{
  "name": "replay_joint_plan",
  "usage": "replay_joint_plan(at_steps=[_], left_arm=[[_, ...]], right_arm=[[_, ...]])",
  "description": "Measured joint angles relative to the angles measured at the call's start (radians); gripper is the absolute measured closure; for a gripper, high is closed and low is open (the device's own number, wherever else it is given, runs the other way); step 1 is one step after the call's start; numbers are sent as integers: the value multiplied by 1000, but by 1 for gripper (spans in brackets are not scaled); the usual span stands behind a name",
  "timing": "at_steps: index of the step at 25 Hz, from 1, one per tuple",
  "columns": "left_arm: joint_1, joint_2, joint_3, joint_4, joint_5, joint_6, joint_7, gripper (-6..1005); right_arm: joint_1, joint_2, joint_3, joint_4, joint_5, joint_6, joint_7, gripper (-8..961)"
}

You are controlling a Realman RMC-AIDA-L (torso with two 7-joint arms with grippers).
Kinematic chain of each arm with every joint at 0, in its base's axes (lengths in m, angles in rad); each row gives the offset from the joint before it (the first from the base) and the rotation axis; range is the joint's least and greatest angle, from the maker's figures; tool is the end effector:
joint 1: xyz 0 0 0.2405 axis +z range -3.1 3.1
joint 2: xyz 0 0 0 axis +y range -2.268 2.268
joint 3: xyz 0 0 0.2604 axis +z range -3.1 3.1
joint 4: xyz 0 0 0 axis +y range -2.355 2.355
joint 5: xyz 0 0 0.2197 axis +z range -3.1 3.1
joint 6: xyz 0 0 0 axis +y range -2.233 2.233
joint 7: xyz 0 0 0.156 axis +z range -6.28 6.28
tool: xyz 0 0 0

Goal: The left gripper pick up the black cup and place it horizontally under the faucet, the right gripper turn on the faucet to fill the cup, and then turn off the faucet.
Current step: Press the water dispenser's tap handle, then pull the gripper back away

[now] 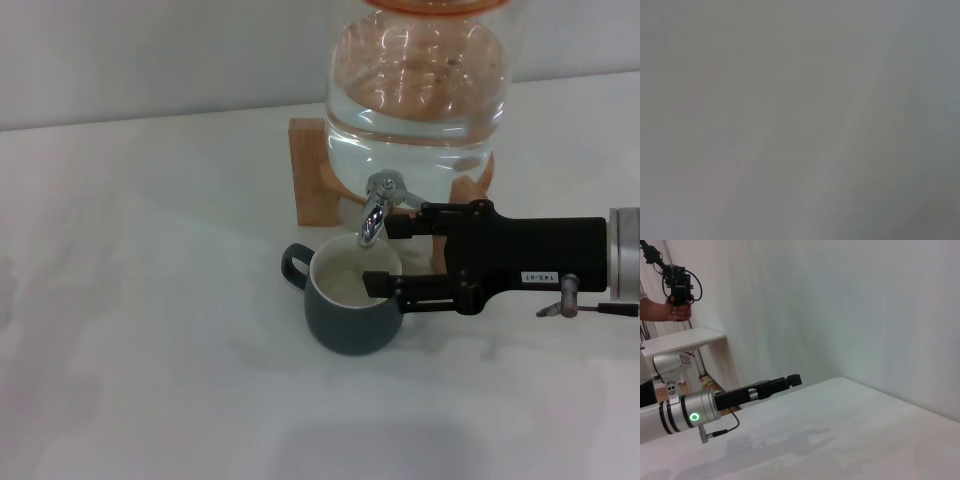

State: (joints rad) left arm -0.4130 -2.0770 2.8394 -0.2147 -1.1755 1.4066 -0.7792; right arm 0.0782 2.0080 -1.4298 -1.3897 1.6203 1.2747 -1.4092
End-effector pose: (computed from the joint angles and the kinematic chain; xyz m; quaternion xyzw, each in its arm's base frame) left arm -0.3719 0.3128 0.0242 -0.6961 -0.3094 -0.3877 0.5191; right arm 0.2031 0.2973 0.0128 -0.9380 0.1764 0.2493 0.1643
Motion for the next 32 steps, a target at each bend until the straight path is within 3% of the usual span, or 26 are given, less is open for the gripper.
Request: replay_joint_plan(at_steps=[5,13,18,25,32], left_arm=[[0,1,0,0,-2,0,0,575],[-3,2,0,-5,-5,0,0,575],[-8,4,0,-7,-7,0,0,575],[-15,4,0,-8,-7,-1,0,575],[-15,3,0,-3,-7,-2,0,575]], right_arm=[[0,0,32,-1,2,45,-1,186],[-7,0,144,-5,59,272,-4,187],[-12,0,154,-2,70,312,-4,187],[-12,2,144,9,72,284,-7,187],[13,2,103,65,49,164,-41,187]])
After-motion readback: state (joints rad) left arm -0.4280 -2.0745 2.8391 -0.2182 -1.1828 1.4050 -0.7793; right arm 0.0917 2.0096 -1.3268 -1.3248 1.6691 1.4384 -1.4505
